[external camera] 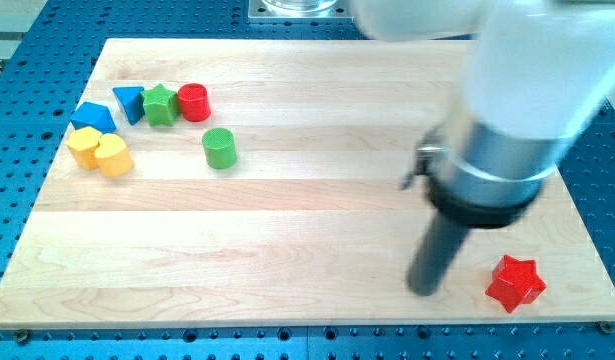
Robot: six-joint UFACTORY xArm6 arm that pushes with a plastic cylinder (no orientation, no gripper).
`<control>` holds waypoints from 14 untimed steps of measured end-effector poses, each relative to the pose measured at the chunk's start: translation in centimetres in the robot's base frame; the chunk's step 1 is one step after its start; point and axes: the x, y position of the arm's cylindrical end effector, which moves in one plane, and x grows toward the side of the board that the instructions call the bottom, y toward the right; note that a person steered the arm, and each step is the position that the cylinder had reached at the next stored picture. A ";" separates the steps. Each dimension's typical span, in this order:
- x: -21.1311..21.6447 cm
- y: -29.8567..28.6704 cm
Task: Place the green circle and the yellow heart in a vertical line
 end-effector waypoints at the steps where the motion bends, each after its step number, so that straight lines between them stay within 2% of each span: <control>1: 1.4 -10.1; 3: 2.2 -23.5; 4: -1.3 -30.4; 6: -14.2 -38.1; 7: -16.6 -39.5; 9: -16.9 -36.3; 11: -15.4 -24.1; 12: -16.7 -25.9; 13: -18.2 -23.5; 14: -16.2 -13.4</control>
